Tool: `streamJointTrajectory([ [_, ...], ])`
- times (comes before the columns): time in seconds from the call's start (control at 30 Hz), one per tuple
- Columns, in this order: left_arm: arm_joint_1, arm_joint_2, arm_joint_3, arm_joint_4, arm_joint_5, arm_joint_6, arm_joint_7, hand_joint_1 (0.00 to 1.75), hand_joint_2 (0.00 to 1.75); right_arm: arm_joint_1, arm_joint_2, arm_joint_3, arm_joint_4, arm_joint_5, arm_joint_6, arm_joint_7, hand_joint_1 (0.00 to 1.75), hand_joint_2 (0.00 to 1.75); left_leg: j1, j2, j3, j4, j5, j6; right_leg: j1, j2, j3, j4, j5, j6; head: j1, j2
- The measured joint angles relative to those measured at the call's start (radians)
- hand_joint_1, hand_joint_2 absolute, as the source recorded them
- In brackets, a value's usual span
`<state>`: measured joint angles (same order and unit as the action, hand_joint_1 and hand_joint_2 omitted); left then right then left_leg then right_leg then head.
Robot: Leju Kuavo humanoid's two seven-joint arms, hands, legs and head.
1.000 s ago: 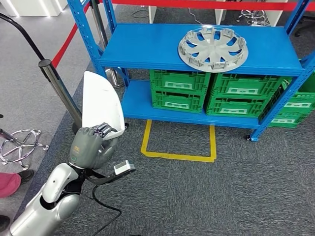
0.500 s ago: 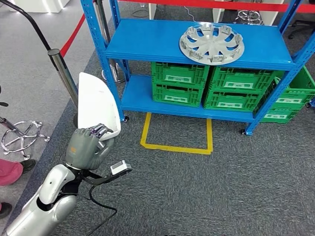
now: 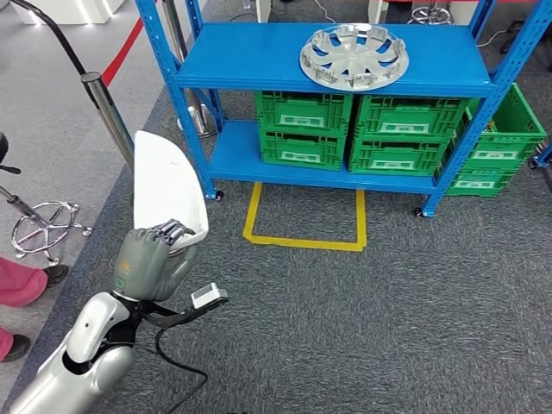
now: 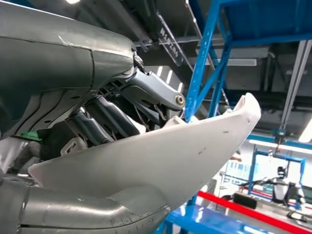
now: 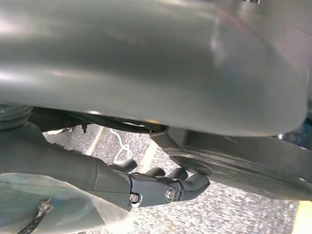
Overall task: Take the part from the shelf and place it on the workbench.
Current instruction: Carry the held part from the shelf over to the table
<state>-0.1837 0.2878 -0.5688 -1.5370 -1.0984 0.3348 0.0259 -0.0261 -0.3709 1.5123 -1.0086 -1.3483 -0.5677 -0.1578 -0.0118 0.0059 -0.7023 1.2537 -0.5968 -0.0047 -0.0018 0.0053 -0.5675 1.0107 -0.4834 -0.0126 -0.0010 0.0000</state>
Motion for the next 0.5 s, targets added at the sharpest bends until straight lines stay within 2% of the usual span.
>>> streamJointTrajectory([
  [0.03,0.003,0.000,0.001,0.000,0.000,0.000,0.000,1.75,1.75,0.000,0.000,0.000,0.000,0.001,0.000,0.000,0.00,0.00,0.000,0.000,0.005,0.041,-0.003,0.002,0.003,0.000,-0.016,0.001,0.013,-0.001,0.000,0.000],
  [0.07,0.005,0.000,0.002,0.000,0.000,0.000,0.000,1.75,1.75,-0.001,0.000,0.000,0.000,0.002,0.000,0.000,0.00,0.00,-0.001,-0.001,0.022,0.052,0.016,0.007,0.006,-0.001,-0.032,0.001,0.025,-0.001,0.000,0.000],
  [0.1,0.007,0.000,0.003,0.000,-0.001,0.000,0.000,1.75,1.75,-0.002,0.001,0.000,0.000,0.003,0.000,0.001,0.00,0.00,-0.004,-0.001,0.055,0.028,0.046,0.014,0.009,-0.001,-0.048,0.001,0.038,-0.001,0.001,0.000],
  [0.13,0.007,0.000,0.004,-0.001,-0.002,0.000,-0.001,1.75,1.75,-0.003,0.002,0.000,0.000,0.006,0.000,0.002,0.00,0.00,-0.009,-0.002,0.105,-0.028,0.069,0.024,0.009,-0.001,-0.061,0.001,0.050,-0.002,0.001,0.000],
  [0.17,0.008,0.000,0.007,-0.002,-0.003,0.001,-0.003,1.75,1.75,-0.003,0.003,0.000,0.000,0.009,0.000,0.004,0.00,0.00,-0.016,-0.002,0.170,-0.109,0.073,0.034,0.010,0.000,-0.071,0.001,0.061,-0.001,0.000,0.000],
  [0.2,0.007,0.000,0.009,-0.005,-0.005,0.002,-0.007,1.75,1.75,-0.004,0.003,0.000,0.000,0.013,0.001,0.006,0.00,0.00,-0.023,-0.002,0.231,-0.194,0.062,0.043,0.011,0.000,-0.077,0.001,0.073,0.001,0.000,0.000],
  [0.23,0.007,0.000,0.011,-0.008,-0.007,0.003,-0.010,1.75,1.75,-0.005,0.004,0.000,0.000,0.016,0.002,0.009,0.00,0.00,-0.028,-0.002,0.275,-0.258,0.048,0.049,0.010,0.000,-0.079,-0.001,0.084,0.004,0.000,0.000],
  [0.27,0.007,0.000,0.013,-0.010,-0.009,0.004,-0.013,1.75,1.75,-0.005,0.004,0.000,0.000,0.018,0.002,0.011,0.00,0.00,-0.031,-0.002,0.299,-0.297,0.039,0.053,0.010,0.000,-0.081,-0.006,0.096,0.009,-0.001,0.000],
  [0.33,0.011,-0.001,0.013,-0.012,-0.010,0.006,-0.016,1.75,1.75,-0.004,0.004,0.000,0.001,0.020,0.003,0.015,0.00,0.00,-0.029,0.001,0.293,-0.316,0.058,0.058,0.009,0.000,-0.085,-0.016,0.114,0.017,-0.002,0.000],
  [0.37,0.013,-0.001,0.012,-0.012,-0.010,0.006,-0.017,1.75,1.75,-0.004,0.004,0.000,0.002,0.021,0.003,0.016,0.00,0.00,-0.027,0.003,0.283,-0.322,0.072,0.061,0.010,0.000,-0.094,-0.010,0.101,0.021,-0.002,0.000],
  [0.4,0.015,-0.002,0.012,-0.012,-0.010,0.007,-0.017,1.75,1.75,-0.004,0.004,0.000,0.002,0.022,0.003,0.017,0.00,0.00,-0.024,0.005,0.271,-0.327,0.087,0.064,0.011,0.001,-0.107,0.015,0.066,0.024,-0.001,0.000],
  [0.43,0.017,-0.002,0.011,-0.012,-0.010,0.007,-0.018,1.75,1.75,-0.004,0.004,0.000,0.003,0.023,0.003,0.017,0.00,0.00,-0.022,0.007,0.257,-0.329,0.099,0.066,0.011,0.001,-0.124,0.060,0.016,0.028,-0.001,0.000],
  [0.47,0.019,-0.003,0.010,-0.012,-0.010,0.007,-0.018,1.75,1.75,-0.004,0.004,0.000,0.004,0.025,0.003,0.017,0.00,0.00,-0.022,0.008,0.241,-0.328,0.112,0.068,0.011,0.001,-0.142,0.125,-0.034,0.032,-0.001,0.000],
  [0.5,0.021,-0.003,0.010,-0.012,-0.010,0.008,-0.019,1.75,1.75,-0.005,0.004,0.000,0.005,0.026,0.003,0.017,0.00,0.00,-0.022,0.009,0.225,-0.327,0.125,0.067,0.011,0.001,-0.156,0.195,-0.065,0.036,0.000,0.000],
])
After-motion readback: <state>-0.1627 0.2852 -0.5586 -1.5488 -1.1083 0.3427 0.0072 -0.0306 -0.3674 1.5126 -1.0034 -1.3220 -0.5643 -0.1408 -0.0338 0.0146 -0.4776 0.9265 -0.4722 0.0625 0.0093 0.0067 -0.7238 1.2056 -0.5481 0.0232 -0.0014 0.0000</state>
